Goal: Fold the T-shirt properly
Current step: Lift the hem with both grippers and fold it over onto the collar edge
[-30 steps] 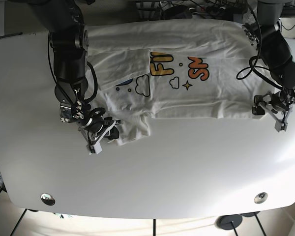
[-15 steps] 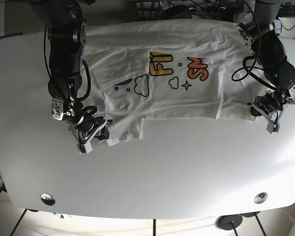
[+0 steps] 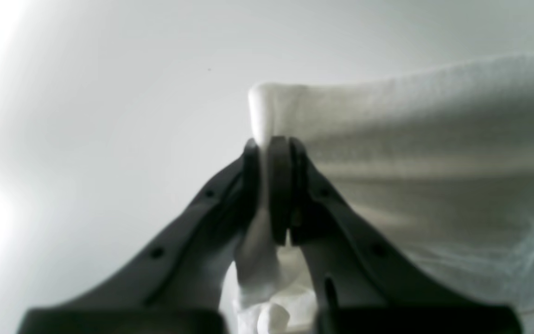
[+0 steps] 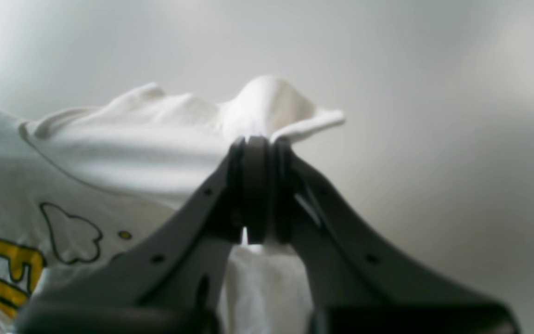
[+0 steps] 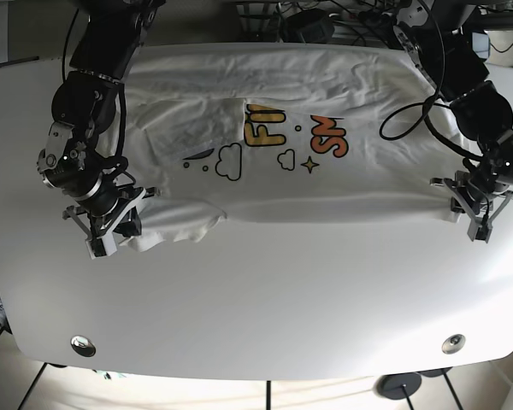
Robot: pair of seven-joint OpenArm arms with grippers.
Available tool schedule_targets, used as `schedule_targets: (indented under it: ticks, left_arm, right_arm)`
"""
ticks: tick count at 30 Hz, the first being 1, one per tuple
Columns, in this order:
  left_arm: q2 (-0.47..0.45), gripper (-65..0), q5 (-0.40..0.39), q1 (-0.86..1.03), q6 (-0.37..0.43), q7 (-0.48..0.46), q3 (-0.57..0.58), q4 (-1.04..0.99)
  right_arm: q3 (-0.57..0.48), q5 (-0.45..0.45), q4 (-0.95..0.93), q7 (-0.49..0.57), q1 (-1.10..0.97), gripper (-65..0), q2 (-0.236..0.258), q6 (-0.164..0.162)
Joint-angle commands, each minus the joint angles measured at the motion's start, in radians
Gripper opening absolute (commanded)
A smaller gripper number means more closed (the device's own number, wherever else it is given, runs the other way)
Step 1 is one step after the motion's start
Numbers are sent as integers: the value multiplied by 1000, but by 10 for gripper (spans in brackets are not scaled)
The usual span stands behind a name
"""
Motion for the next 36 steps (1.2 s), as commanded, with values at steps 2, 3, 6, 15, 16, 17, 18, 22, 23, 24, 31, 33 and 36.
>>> schedule_targets:
  ticks: [2, 3, 6, 15, 16, 17, 18, 22, 23, 24, 31, 33, 36]
  left_arm:
    - [-18, -650, -4, 44, 0, 11, -3, 91]
    - [-18, -650, -4, 67, 0, 11, -3, 109]
    - [-18, -650, -4, 168, 0, 11, -3, 163]
    - [-21, -650, -4, 360, 0, 11, -3, 244]
    - [-21, -650, -4, 368, 0, 11, -3, 244]
    - [-21, -650, -4, 381, 0, 11, -3, 244]
    - [-22, -650, -4, 397, 0, 11, -3, 244]
    - [-22, -650, -4, 426, 0, 11, -3, 244]
    - [-24, -650, -4, 428, 0, 11, -3, 244]
    - [-24, -650, -4, 428, 0, 11, -5, 246]
    - [-24, -650, -4, 434, 0, 11, -5, 247]
    - [-24, -650, -4, 447, 0, 11, 0, 249]
    - [-28, -621, -1, 481, 0, 11, 3, 250]
  right_arm:
    - [28, 7, 131, -23, -47, -633, -14, -3]
    - [37, 7, 156, -41, -70, -633, -22, -3]
    - [44, 7, 205, -63, -170, -631, -48, -3]
    - [96, 182, 226, -61, -414, -631, -61, -13]
    - [96, 181, 223, -58, -425, -631, -61, -13]
    - [96, 181, 220, -49, -434, -631, -61, -13]
    - [96, 181, 220, -37, -449, -629, -61, -13]
    - [97, 181, 220, -17, -479, -629, -61, -13]
    - [100, 181, 223, -17, -495, -629, -61, -13]
    - [119, 190, 226, -17, -509, -629, -61, -7]
    - [202, 339, 234, -20, -571, -629, -15, -12]
    - [202, 336, 231, -20, -581, -610, -11, -13]
    - [203, 336, 231, -20, -586, -457, -11, -13]
